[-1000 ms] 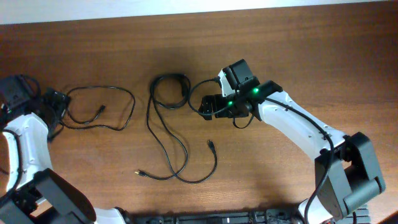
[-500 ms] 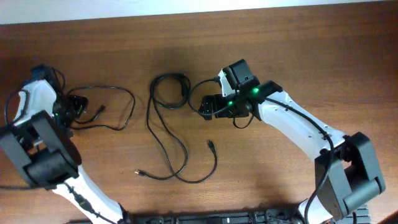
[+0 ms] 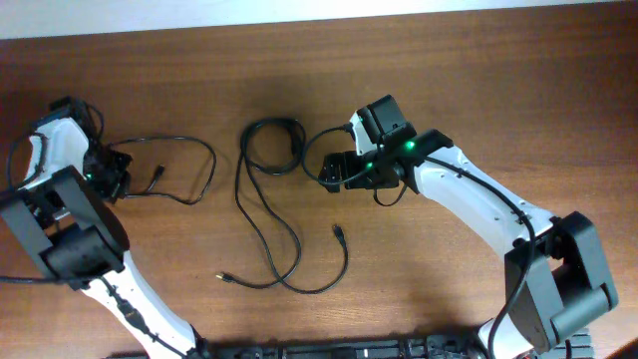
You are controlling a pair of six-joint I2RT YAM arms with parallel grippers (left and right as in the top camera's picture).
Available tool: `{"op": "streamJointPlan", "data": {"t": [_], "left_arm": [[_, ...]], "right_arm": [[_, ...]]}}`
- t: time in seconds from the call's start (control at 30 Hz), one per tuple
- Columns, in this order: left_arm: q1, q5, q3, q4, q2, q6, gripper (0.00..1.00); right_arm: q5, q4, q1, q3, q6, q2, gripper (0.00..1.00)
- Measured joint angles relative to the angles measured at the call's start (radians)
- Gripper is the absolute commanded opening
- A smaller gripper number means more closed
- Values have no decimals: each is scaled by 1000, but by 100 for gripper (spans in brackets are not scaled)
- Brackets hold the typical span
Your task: Untangle cables
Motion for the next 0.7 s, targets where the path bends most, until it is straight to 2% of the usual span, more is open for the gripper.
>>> {"op": "streamJointPlan", "data": {"t": [0.13, 0.17, 0.27, 0.33, 0.37, 0.5, 0.67, 0.7], "left_arm": [[34, -5, 243, -67, 50, 0, 0], [50, -9, 371, -44, 50, 0, 0], [62, -19, 455, 111, 48, 0, 0], [63, -45, 459, 168, 48, -8, 0], [62, -97, 459, 261, 48, -13, 0], [62, -263, 460, 460, 51, -20, 0], [78, -403, 463, 523, 171, -103, 1], [90, -400, 462, 528, 202, -109, 6]], "right_arm": [[0, 0, 0, 0, 0, 0, 99], [0, 0, 0, 0, 0, 0, 99], [0, -1, 0, 0, 0, 0, 99], [0, -1, 0, 0, 0, 0, 99], [0, 0, 0, 0, 0, 0, 99], [0, 0, 0, 0, 0, -2, 99], [0, -1, 0, 0, 0, -2, 99], [0, 0, 0, 0, 0, -2, 99]]}}
